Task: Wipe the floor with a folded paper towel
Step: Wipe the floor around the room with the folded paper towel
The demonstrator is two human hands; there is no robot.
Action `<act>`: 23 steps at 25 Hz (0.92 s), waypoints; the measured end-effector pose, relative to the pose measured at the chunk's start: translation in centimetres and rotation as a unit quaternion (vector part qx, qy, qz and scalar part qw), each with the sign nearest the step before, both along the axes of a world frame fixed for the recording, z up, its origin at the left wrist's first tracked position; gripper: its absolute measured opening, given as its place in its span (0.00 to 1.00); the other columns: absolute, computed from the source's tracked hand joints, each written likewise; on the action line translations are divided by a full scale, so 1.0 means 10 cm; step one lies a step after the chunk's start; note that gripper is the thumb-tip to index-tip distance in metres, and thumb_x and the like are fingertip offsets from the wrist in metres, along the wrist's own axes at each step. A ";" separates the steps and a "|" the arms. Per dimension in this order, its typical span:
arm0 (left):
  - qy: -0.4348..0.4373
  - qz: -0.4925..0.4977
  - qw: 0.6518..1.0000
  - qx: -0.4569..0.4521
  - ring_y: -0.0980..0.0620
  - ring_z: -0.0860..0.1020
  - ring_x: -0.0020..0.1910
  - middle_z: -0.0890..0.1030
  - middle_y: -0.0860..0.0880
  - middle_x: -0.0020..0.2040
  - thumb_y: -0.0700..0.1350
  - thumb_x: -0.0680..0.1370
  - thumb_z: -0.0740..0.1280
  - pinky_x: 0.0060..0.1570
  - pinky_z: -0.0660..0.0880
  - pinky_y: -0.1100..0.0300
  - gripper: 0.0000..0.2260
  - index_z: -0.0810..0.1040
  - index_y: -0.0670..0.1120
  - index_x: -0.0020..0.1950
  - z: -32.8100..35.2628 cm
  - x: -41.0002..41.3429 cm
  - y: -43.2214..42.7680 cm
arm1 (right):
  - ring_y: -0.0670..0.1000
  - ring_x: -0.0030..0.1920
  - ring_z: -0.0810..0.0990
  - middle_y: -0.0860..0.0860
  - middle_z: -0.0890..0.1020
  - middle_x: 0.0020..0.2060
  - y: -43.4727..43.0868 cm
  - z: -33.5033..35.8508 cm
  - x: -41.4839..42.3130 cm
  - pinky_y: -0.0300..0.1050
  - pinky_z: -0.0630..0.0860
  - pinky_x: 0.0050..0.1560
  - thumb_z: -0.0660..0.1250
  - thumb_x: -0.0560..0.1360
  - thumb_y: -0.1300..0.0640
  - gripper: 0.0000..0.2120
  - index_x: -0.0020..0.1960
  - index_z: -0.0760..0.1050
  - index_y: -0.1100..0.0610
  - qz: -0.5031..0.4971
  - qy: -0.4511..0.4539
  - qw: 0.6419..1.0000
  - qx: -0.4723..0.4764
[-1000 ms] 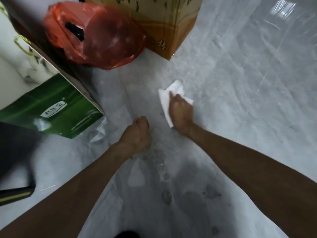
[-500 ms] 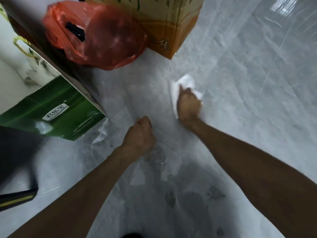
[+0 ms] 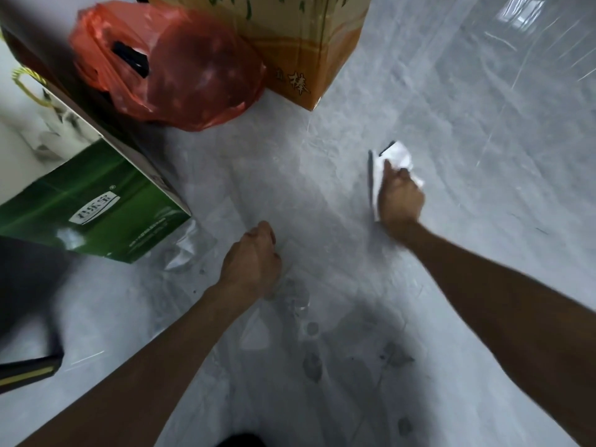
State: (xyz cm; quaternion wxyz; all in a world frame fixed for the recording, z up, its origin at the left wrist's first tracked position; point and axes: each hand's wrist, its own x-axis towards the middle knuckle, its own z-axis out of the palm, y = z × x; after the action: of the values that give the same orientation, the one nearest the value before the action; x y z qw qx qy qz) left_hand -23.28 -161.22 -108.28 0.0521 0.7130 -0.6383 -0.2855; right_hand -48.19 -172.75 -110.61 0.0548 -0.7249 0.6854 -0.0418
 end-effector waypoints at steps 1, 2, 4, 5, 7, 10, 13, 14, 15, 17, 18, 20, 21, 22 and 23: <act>-0.004 0.000 1.000 0.008 0.42 0.78 0.47 0.79 0.40 0.49 0.39 0.76 0.62 0.40 0.67 0.59 0.07 0.70 0.41 0.53 0.00 -0.01 0.00 | 0.57 0.33 0.82 0.58 0.82 0.36 0.21 -0.14 0.19 0.45 0.77 0.31 0.64 0.76 0.57 0.12 0.58 0.79 0.55 0.037 0.001 0.999 0.014; -0.009 0.001 1.000 0.014 0.42 0.78 0.49 0.79 0.40 0.50 0.40 0.76 0.63 0.42 0.68 0.57 0.08 0.70 0.40 0.54 0.01 -0.02 0.00 | 0.54 0.30 0.81 0.52 0.80 0.33 0.46 -0.20 0.37 0.42 0.73 0.26 0.63 0.75 0.57 0.13 0.57 0.81 0.52 0.124 0.034 0.991 -0.046; -0.025 -0.002 1.000 0.015 0.40 0.77 0.52 0.78 0.39 0.52 0.41 0.75 0.63 0.46 0.71 0.54 0.10 0.70 0.39 0.55 0.02 -0.06 0.01 | 0.55 0.36 0.80 0.49 0.78 0.37 0.97 -0.37 0.27 0.44 0.73 0.30 0.58 0.78 0.54 0.17 0.63 0.77 0.46 0.333 0.030 0.942 -0.011; -0.032 -0.007 0.999 0.013 0.40 0.76 0.53 0.78 0.38 0.53 0.40 0.75 0.63 0.48 0.71 0.53 0.11 0.70 0.39 0.56 0.03 -0.08 0.03 | 0.56 0.38 0.80 0.50 0.78 0.40 1.05 -0.32 0.04 0.46 0.75 0.33 0.60 0.78 0.53 0.17 0.66 0.74 0.45 0.417 0.072 0.906 0.011; -0.022 -0.017 0.999 0.023 0.40 0.75 0.54 0.76 0.38 0.55 0.38 0.75 0.62 0.49 0.70 0.53 0.11 0.70 0.38 0.56 0.06 -0.18 0.07 | 0.58 0.41 0.82 0.55 0.81 0.46 0.95 -0.30 -0.65 0.49 0.78 0.36 0.65 0.76 0.57 0.24 0.71 0.69 0.47 0.385 0.142 0.911 -0.048; 0.005 -0.047 0.998 0.035 0.39 0.75 0.55 0.74 0.37 0.56 0.37 0.74 0.63 0.50 0.70 0.54 0.12 0.70 0.38 0.57 0.08 -0.32 0.11 | 0.64 0.47 0.81 0.63 0.79 0.55 0.83 -0.03 -1.27 0.54 0.78 0.43 0.61 0.78 0.60 0.22 0.72 0.67 0.52 -0.076 0.064 0.995 -0.024; 0.014 -0.074 0.997 0.037 0.39 0.74 0.56 0.74 0.37 0.56 0.39 0.74 0.64 0.51 0.70 0.53 0.14 0.70 0.38 0.58 0.05 -0.40 0.15 | 0.57 0.31 0.81 0.59 0.82 0.35 1.08 -0.08 -0.73 0.45 0.77 0.31 0.66 0.77 0.60 0.09 0.54 0.81 0.58 -0.112 0.010 0.994 0.009; 0.013 -0.075 0.996 0.037 0.40 0.74 0.56 0.74 0.37 0.56 0.39 0.74 0.64 0.52 0.70 0.52 0.14 0.70 0.38 0.58 0.04 -0.41 0.17 | 0.53 0.30 0.80 0.55 0.82 0.34 1.23 -0.09 -0.42 0.40 0.74 0.29 0.64 0.77 0.57 0.11 0.55 0.82 0.55 0.010 0.055 0.998 0.012; 0.015 -0.073 0.997 0.034 0.40 0.74 0.56 0.74 0.37 0.57 0.39 0.74 0.64 0.52 0.70 0.52 0.14 0.70 0.38 0.58 0.04 -0.42 0.19 | 0.50 0.32 0.79 0.52 0.82 0.37 1.36 -0.16 -0.22 0.40 0.72 0.32 0.58 0.79 0.54 0.15 0.58 0.80 0.50 0.124 0.018 0.991 0.041; 0.037 -0.067 0.997 0.025 0.41 0.76 0.54 0.76 0.38 0.55 0.38 0.74 0.65 0.49 0.71 0.55 0.14 0.71 0.38 0.58 0.04 -0.42 0.22 | 0.52 0.39 0.77 0.52 0.81 0.45 1.35 -0.15 -0.29 0.41 0.70 0.38 0.51 0.79 0.50 0.19 0.64 0.75 0.45 0.338 0.049 0.934 0.104; 0.049 -0.063 0.997 0.021 0.41 0.77 0.52 0.77 0.39 0.54 0.38 0.74 0.65 0.46 0.70 0.57 0.13 0.71 0.38 0.58 0.05 -0.41 0.23 | 0.54 0.40 0.79 0.55 0.82 0.46 1.20 -0.09 -0.45 0.41 0.73 0.39 0.53 0.78 0.54 0.19 0.65 0.75 0.47 0.385 0.063 0.919 0.061; 0.050 -0.062 0.997 0.015 0.43 0.78 0.50 0.79 0.40 0.52 0.39 0.74 0.65 0.41 0.65 0.63 0.12 0.72 0.39 0.57 0.05 -0.38 0.27 | 0.61 0.40 0.83 0.62 0.83 0.48 0.83 -0.10 -1.00 0.49 0.80 0.38 0.58 0.76 0.60 0.19 0.65 0.76 0.56 0.204 0.052 0.976 -0.061; 0.044 -0.068 0.997 0.015 0.43 0.78 0.50 0.79 0.40 0.53 0.39 0.74 0.66 0.41 0.64 0.64 0.13 0.72 0.40 0.58 0.04 -0.35 0.28 | 0.64 0.44 0.83 0.64 0.81 0.52 0.66 -0.02 -1.21 0.55 0.80 0.42 0.59 0.77 0.60 0.18 0.67 0.74 0.57 0.049 0.067 0.994 -0.065; 0.039 -0.078 0.996 0.020 0.42 0.78 0.51 0.78 0.40 0.55 0.39 0.74 0.66 0.41 0.63 0.64 0.14 0.72 0.40 0.59 0.03 -0.32 0.29 | 0.66 0.49 0.81 0.65 0.79 0.55 0.53 0.03 -1.28 0.57 0.79 0.49 0.58 0.79 0.59 0.18 0.68 0.71 0.57 -0.108 0.059 0.990 -0.065; 0.035 -0.086 0.995 0.029 0.41 0.78 0.52 0.77 0.39 0.56 0.39 0.74 0.66 0.42 0.64 0.63 0.15 0.71 0.40 0.60 0.03 -0.29 0.30 | 0.66 0.50 0.80 0.67 0.78 0.55 0.49 0.04 -1.20 0.58 0.77 0.52 0.57 0.80 0.60 0.17 0.68 0.70 0.60 -0.225 0.017 0.973 -0.048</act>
State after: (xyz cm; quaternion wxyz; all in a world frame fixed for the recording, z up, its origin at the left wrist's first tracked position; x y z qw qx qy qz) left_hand -26.22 -158.22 -108.00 0.0289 0.6461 -0.6869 -0.3315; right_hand -60.19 -167.88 -110.21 -0.0027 -0.5545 0.8289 -0.0740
